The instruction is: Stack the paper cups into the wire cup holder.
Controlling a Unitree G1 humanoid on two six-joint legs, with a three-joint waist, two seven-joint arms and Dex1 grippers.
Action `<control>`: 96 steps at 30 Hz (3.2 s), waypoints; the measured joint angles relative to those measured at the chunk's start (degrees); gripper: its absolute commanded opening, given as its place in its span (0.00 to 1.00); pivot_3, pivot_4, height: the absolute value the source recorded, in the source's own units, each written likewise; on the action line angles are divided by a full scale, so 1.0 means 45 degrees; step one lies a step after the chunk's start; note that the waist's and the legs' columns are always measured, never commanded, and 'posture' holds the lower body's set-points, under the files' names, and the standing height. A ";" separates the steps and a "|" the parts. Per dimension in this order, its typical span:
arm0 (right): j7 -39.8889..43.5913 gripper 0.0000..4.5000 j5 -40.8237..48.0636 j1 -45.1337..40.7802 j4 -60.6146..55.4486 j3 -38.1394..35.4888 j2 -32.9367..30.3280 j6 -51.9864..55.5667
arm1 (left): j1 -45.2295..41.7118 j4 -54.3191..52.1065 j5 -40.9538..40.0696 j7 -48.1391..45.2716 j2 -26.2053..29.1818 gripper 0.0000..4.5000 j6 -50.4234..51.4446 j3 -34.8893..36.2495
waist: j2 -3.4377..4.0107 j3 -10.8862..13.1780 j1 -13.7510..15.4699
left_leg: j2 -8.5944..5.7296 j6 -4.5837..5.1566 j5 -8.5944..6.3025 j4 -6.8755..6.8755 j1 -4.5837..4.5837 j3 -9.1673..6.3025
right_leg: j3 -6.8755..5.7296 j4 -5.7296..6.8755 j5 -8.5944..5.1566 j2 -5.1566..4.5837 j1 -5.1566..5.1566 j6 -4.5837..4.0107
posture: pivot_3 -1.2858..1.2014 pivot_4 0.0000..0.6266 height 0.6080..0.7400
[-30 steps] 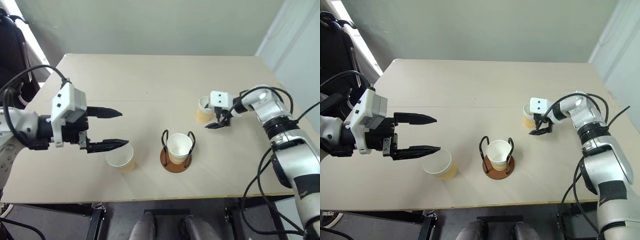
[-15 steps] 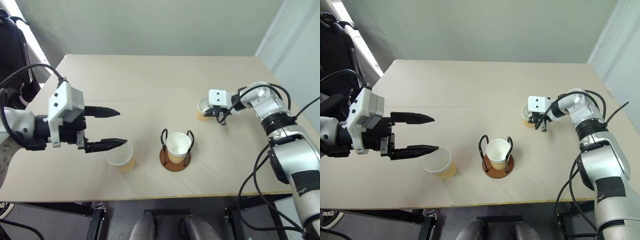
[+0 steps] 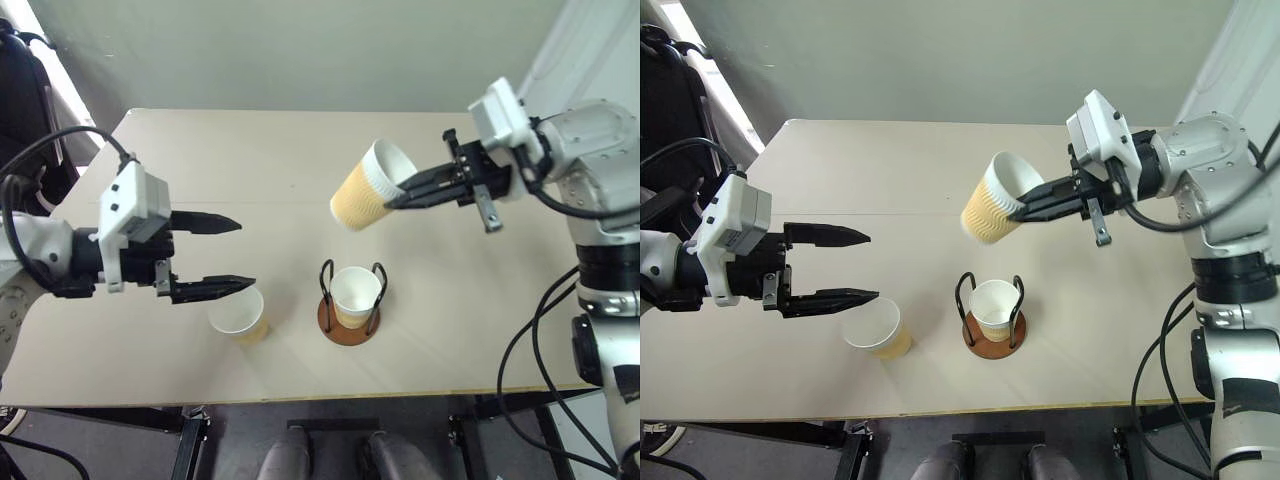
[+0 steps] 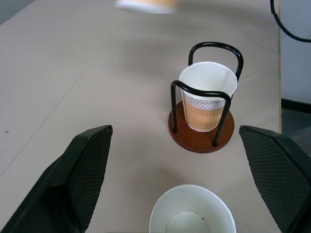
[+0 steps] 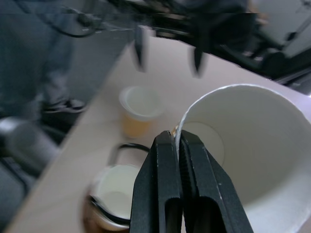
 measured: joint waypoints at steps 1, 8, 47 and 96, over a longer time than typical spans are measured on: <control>-0.0031 0.01 0.0041 0.0390 -0.0351 0.0097 -0.0096 0.0228 | -0.0079 0.0039 0.0008 -0.0015 -0.0002 1.00 -0.0042 -0.0091 | 0.0000 0.0002 -0.0002 | -0.0002 0.0010 -0.0006 0.0002 -0.0002 0.0003 | 0.0000 0.0001 0.0003 -0.0003 -0.0001 0.0004 | 0.52 0.24 1.00; -0.0650 0.01 -0.0535 0.1415 -0.1232 0.1400 -0.0121 0.0153 | -0.0435 0.0201 0.0113 -0.0174 -0.0002 1.00 -0.0242 -0.0467 | 0.0012 0.0008 -0.0011 | -0.0001 0.0038 0.0039 0.0007 0.0009 -0.0001 | -0.0001 0.0037 0.0057 0.0000 -0.0018 0.0012 | 0.52 0.24 1.00; -0.2336 0.99 0.5650 0.4681 -0.0956 -0.6708 -0.2536 0.3666 | 0.0762 -0.0152 0.2390 -0.1629 0.1102 1.00 -0.1298 -0.3006 | 0.0002 0.0007 0.0080 | -0.0006 0.0030 0.0029 -0.0004 0.0011 0.0012 | 0.0008 0.0030 0.0021 0.0003 -0.0011 0.0019 | 0.52 0.24 1.00; -0.4379 1.00 0.6348 0.6531 -0.2931 -0.6840 -0.3971 0.3031 | -0.9790 0.5386 0.3018 -0.5278 -0.5385 0.00 -0.3513 -0.7183 | 0.0015 0.0005 0.0214 | -0.0086 0.0223 -0.0080 0.0297 -0.0155 -0.0006 | 0.0037 -0.0006 0.0053 -0.0047 0.0010 0.0293 | 0.52 0.24 1.00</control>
